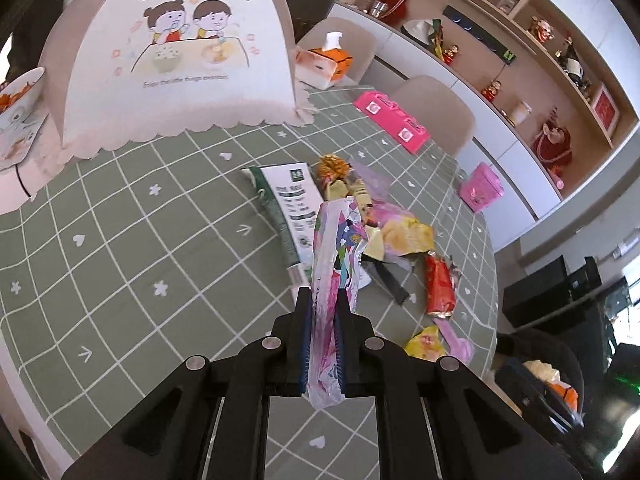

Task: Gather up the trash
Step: 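Grasp the yellow snack stick packet with the right tool while the left holds the pink packet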

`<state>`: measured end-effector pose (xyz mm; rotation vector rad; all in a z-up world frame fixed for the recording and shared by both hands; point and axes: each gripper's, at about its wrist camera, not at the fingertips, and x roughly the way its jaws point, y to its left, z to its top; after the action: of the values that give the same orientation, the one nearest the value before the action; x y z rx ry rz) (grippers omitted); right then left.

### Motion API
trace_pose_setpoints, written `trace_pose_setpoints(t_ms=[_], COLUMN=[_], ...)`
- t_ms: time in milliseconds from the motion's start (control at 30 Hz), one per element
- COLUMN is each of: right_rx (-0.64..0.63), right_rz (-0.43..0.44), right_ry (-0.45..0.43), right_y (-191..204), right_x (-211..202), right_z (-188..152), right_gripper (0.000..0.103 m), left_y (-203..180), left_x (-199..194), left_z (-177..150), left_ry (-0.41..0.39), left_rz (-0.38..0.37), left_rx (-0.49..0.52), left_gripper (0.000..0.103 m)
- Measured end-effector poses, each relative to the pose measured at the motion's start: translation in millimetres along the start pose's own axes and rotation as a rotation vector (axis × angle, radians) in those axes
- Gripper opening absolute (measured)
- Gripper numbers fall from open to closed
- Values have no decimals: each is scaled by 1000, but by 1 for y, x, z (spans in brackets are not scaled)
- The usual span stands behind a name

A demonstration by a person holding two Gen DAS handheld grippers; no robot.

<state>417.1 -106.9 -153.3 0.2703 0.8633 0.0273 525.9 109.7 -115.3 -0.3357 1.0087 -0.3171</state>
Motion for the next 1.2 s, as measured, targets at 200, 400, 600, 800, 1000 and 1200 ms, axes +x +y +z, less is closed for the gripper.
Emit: trace_pose_setpoints(t_ms=[200, 400, 600, 800, 1000, 1200], right_rx=[-102, -196, -243, -234, -209, -315], right_rz=[-8, 66, 70, 32, 13, 46], right_ry=[-17, -56, -50, 33, 137, 35], right_y=[-7, 32, 67, 76, 74, 96], right_x=[15, 48, 115, 190, 220, 162], right_z=[13, 43, 86, 117, 121, 119], right_gripper=[41, 41, 41, 41, 21, 19], left_y=[20, 54, 87, 112, 124, 103], left_x=[-4, -18, -23, -16, -10, -22], left_z=[5, 23, 39, 47, 49, 44], left_ry=[-31, -85, -113, -111, -103, -131], left_rz=[15, 42, 77, 81, 74, 66], left_rx=[-23, -77, -120, -146, -169, -142], left_gripper=[11, 11, 11, 11, 11, 11])
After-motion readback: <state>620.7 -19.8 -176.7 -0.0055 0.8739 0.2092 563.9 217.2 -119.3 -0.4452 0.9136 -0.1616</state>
